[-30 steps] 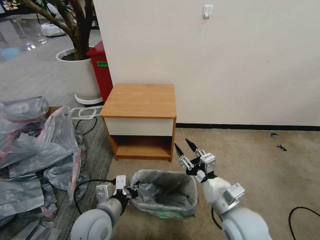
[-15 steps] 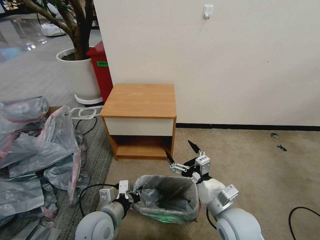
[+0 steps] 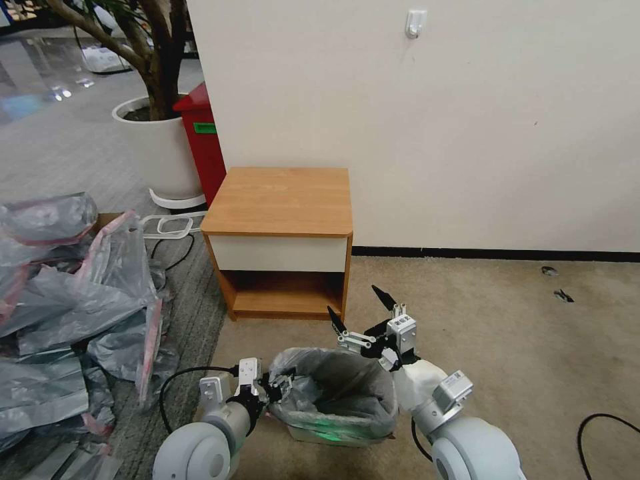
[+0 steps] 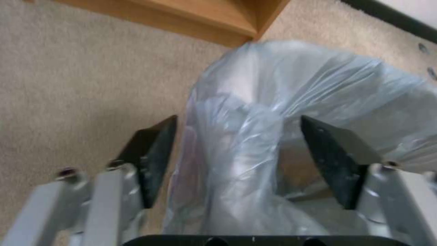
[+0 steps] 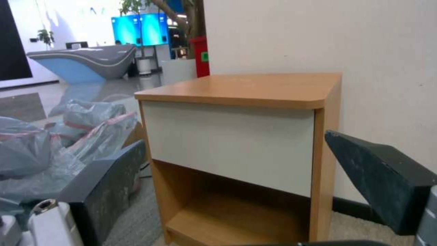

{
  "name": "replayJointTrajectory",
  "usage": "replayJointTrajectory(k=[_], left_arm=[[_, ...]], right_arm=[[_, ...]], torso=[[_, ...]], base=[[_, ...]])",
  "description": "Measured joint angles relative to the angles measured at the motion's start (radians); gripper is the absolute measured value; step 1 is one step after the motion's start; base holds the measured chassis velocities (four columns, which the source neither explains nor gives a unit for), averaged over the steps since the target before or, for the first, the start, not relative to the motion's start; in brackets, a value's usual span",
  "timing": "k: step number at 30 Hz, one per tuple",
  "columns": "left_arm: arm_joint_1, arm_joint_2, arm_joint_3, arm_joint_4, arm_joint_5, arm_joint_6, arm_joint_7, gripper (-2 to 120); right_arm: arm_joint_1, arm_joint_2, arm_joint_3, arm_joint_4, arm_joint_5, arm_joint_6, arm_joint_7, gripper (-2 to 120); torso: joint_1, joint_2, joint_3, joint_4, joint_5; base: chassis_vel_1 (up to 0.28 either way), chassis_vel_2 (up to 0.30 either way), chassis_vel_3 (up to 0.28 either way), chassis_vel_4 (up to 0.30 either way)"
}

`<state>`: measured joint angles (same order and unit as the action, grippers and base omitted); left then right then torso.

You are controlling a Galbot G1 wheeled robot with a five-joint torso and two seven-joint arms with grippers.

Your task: Pick up the garbage bag from the table and place it over the trash can.

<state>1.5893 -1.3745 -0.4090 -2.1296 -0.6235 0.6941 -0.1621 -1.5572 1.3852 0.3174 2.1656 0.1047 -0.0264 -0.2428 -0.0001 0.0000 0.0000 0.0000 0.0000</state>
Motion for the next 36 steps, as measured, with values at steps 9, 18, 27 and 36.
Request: replayJointTrajectory(k=[9,18,27,36], left_arm=[[0.032,0.001,-0.025,-0.039,0.193,-0.337,0.033,99],[0.103,0.073,-0.163,0.089,0.334,-0.776,0.133,100],[0.108,0.066,-0.167,0.094,0.355,-0.806,0.167,100],[0.106,0.065,-0.165,0.092,0.354,-0.8,0.168,100]], right_arm=[[-0.034,0.057,0.033,-0.015,-0.098,-0.006,0.192,100],[-0.156,0.104,0.117,-0.039,-0.143,0.088,0.283,100],[-0.132,0.119,0.137,-0.042,-0.127,0.089,0.285,100],[-0.13,0.119,0.137,-0.043,-0.126,0.086,0.283,100]], torso=[[0.0,0.0,0.0,0.0,0.0001],[0.0,0.0,0.0,0.0002,-0.0001],[0.0,0.0,0.0,0.0001,0.0],[0.0,0.0,0.0,0.0001,0.0]], base=[[0.0,0.0,0.0,0.0],[0.0,0.0,0.0,0.0],[0.0,0.0,0.0,0.0],[0.0,0.0,0.0,0.0]])
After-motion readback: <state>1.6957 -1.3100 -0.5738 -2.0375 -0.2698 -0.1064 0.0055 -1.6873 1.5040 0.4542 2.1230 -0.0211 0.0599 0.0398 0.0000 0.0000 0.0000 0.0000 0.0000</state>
